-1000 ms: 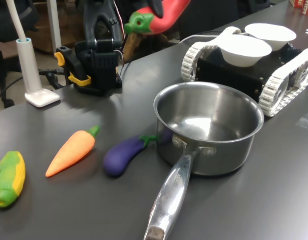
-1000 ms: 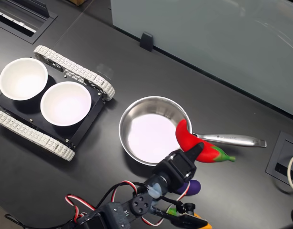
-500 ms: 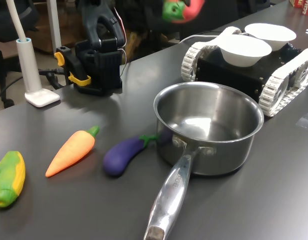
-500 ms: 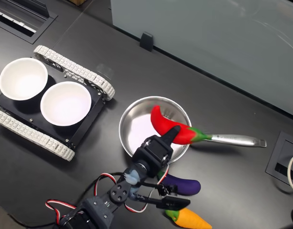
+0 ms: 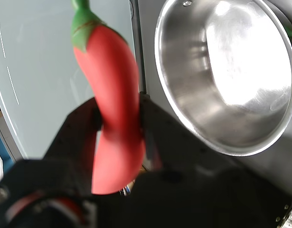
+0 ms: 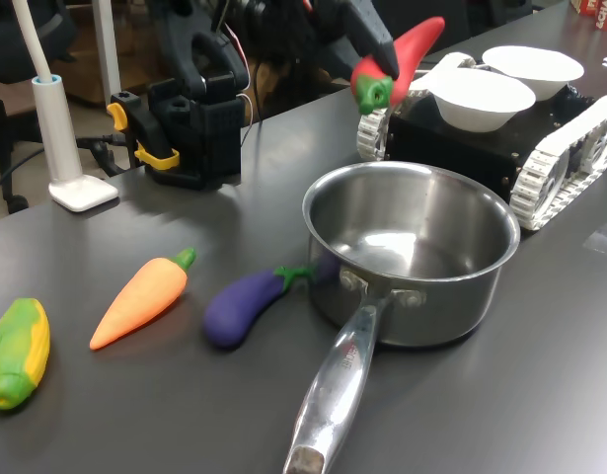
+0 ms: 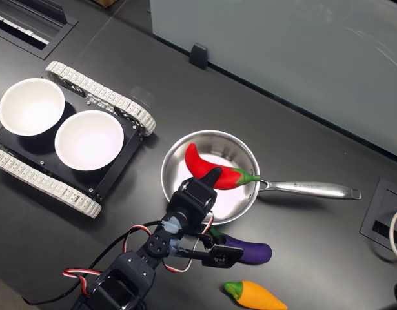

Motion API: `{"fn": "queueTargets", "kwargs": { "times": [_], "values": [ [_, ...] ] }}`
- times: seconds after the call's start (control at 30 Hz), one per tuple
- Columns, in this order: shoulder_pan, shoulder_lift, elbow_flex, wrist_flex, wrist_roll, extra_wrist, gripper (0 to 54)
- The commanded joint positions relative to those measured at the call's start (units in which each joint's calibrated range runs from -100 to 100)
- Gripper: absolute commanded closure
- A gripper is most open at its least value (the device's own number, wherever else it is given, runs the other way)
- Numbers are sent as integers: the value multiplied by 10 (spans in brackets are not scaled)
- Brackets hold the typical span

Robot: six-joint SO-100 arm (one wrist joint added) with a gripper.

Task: Pick up the chilli and place them in the pan

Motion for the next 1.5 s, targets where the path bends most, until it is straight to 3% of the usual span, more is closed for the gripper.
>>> {"fn": "queueTargets", "kwargs": {
  "times": [0.0,0.13,0.57,0.83,1.47],
  "values": [
    [-12,-28,12,-58,0,5,535],
    [-26,-28,43,-83,1,21,535],
    [-70,-55,171,-150,4,22,535],
    [-86,-61,255,-220,6,27,535],
    [-78,-45,305,-265,8,27,534]
  ]
}}
